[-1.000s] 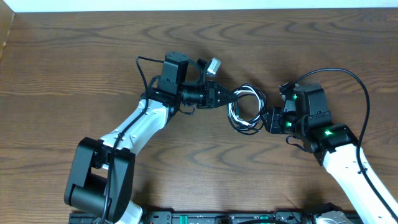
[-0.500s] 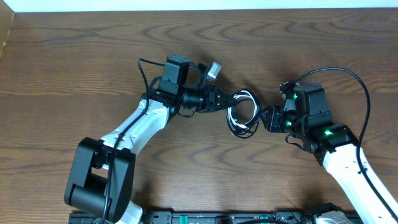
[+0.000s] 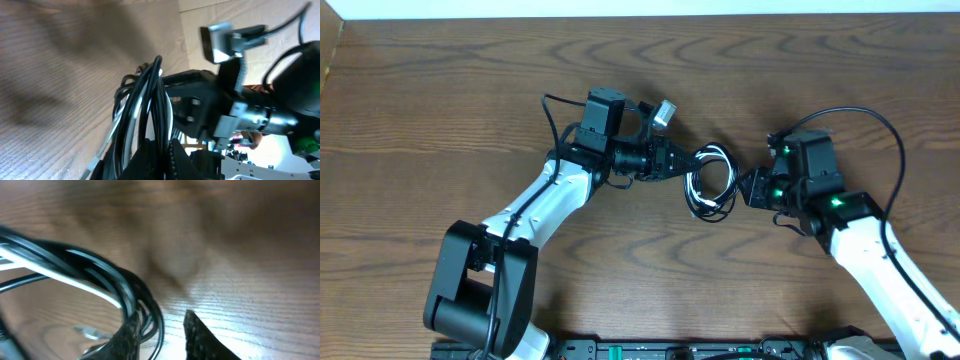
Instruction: Untangle cables
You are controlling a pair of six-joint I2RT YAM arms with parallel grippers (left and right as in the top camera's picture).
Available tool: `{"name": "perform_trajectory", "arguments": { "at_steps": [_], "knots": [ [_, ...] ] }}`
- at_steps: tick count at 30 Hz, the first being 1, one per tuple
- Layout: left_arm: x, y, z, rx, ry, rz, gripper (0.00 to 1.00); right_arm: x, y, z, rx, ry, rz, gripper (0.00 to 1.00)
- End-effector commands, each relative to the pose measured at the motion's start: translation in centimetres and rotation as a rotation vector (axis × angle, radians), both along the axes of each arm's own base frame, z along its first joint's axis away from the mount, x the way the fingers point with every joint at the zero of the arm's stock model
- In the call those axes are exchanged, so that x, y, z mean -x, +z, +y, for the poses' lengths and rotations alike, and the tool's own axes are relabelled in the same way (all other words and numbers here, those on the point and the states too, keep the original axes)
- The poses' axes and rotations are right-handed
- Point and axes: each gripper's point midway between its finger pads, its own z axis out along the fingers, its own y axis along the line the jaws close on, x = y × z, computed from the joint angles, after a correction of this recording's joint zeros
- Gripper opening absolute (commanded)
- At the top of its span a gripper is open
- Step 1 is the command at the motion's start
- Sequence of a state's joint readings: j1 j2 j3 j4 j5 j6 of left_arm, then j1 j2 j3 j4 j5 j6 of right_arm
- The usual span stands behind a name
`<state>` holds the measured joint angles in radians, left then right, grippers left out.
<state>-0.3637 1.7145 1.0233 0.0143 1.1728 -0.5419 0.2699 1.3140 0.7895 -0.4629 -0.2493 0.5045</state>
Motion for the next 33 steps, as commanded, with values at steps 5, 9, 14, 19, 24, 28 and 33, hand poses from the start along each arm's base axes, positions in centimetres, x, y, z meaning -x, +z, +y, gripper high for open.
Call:
{"name": "perform_trajectory", "arguments": {
  "at_steps": [5,9,14,19,24,28,33],
  "knots": [
    [0.3,1.1,-0.2,0.022,-0.025,-0.047,0.08,0.2,-1.1,0.6,-0.032,-0.012,0.051,0.2],
    [0.2,1.0,-0.1,0.018,-0.023,-0.058,0.08,0.2,-1.0,0.6,-0.033,-0.012,0.047,0.24],
    [0.2,1.0,-0.1,0.018,-0.023,-0.056,0.08,0.2,-1.0,0.7,-0.036,-0.009,0.047,0.39],
    [0.0,1.2,-0.2,0.023,0.002,0.008,0.07,0.7,-1.0,1.8,-0.035,0.027,0.049,0.38],
    [-0.5,2.1,-0.4,0.05,0.013,0.014,0.08,1.2,-1.0,2.7,-0.033,0.059,0.052,0.39],
    [-0.7,3.4,-0.8,0.097,0.008,0.013,0.08,1.4,-0.9,3.4,-0.035,0.08,0.044,0.39],
    [-0.7,3.3,-0.8,0.096,0.005,0.011,0.08,0.8,-0.5,3.6,-0.045,0.08,0.014,0.39]
  ]
}}
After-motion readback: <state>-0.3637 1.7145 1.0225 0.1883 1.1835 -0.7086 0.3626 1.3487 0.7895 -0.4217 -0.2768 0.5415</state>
